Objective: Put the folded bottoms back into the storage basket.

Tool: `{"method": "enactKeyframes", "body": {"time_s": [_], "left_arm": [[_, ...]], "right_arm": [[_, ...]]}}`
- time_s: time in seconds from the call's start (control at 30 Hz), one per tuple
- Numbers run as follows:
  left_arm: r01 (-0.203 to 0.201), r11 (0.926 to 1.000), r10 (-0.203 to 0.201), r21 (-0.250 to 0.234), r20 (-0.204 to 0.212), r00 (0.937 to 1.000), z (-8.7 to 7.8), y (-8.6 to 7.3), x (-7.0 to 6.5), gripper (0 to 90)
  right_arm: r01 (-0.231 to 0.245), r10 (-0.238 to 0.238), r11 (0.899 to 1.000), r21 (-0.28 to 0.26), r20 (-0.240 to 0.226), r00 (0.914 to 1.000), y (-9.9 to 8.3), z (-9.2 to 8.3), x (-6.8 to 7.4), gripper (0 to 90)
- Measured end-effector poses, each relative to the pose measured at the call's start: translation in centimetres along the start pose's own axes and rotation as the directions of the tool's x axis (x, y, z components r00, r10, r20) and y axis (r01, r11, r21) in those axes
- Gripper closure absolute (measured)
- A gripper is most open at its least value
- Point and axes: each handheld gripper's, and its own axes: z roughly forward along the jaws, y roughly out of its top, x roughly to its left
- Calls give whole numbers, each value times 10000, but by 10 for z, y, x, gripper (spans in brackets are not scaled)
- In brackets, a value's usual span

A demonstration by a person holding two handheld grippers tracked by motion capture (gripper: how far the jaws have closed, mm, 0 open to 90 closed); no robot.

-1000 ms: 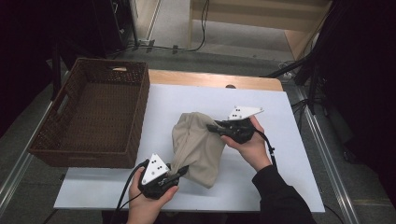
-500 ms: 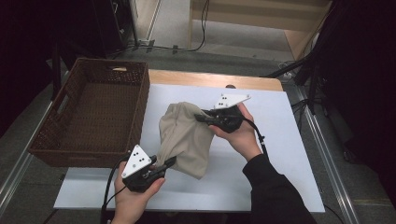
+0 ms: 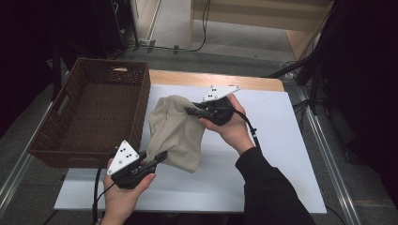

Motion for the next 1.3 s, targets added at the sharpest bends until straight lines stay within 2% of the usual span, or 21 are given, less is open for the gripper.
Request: {"method": "enactKeyframes", "body": {"time_s": [0.4,0.57,1.03,1.3], "left_arm": [[237,9987,-255,-458,-382,9989,-20,11,18,701],[133,9982,-165,-580,-547,9984,-26,18,22,701],[228,9966,-302,-795,-930,9952,-45,29,45,701],[163,9962,-264,-858,-1179,9927,-56,36,58,701]], "right_arm": [[319,-322,9993,-175,-213,9993,33,19,5,752],[414,-421,9989,-209,-331,9986,46,26,6,753],[552,-574,9976,-414,-518,9970,75,45,10,753],[827,-847,9959,-359,-589,9947,96,57,12,753]]}}
